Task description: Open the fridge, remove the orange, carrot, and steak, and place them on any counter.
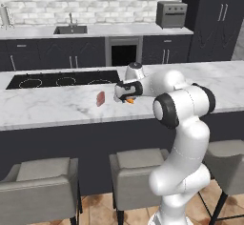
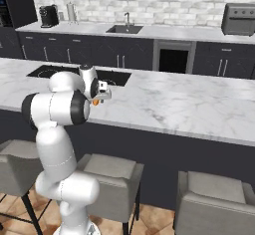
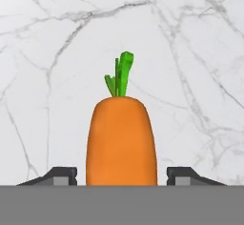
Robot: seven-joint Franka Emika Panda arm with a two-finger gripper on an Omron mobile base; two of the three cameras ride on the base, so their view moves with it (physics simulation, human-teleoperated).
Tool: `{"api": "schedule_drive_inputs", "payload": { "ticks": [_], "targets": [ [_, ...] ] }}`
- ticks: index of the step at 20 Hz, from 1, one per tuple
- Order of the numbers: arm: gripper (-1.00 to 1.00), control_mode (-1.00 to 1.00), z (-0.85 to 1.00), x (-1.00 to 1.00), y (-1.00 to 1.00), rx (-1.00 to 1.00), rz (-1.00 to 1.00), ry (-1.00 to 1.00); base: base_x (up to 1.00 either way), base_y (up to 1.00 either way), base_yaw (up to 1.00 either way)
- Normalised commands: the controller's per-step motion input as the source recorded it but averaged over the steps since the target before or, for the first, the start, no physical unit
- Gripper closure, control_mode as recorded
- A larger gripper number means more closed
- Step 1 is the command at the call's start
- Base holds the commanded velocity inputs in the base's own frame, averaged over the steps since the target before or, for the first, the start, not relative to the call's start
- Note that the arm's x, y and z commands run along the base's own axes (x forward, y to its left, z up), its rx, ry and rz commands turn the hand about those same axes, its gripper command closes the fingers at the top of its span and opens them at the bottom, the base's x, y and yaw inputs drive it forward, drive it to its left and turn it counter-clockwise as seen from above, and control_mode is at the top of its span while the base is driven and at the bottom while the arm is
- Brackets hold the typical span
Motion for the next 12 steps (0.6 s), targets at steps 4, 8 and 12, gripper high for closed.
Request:
{"api": "schedule_drive_inputs", "payload": {
  "ticks": [4, 8, 12],
  "targets": [
    [-1.0, -1.0, 0.01, -0.01, 0.01, 0.0, 0.0, 0.0, 0.0, 0.0, 0.0],
    [-1.0, -1.0, 0.67, -0.23, 0.02, 0.04, 0.0, 0.0, 0.0, 0.0, 0.0],
    [-1.0, -1.0, 1.0, -0.65, -0.01, 0.0, -0.01, -0.02, 0.0, 0.0, 0.0]
  ]
}}
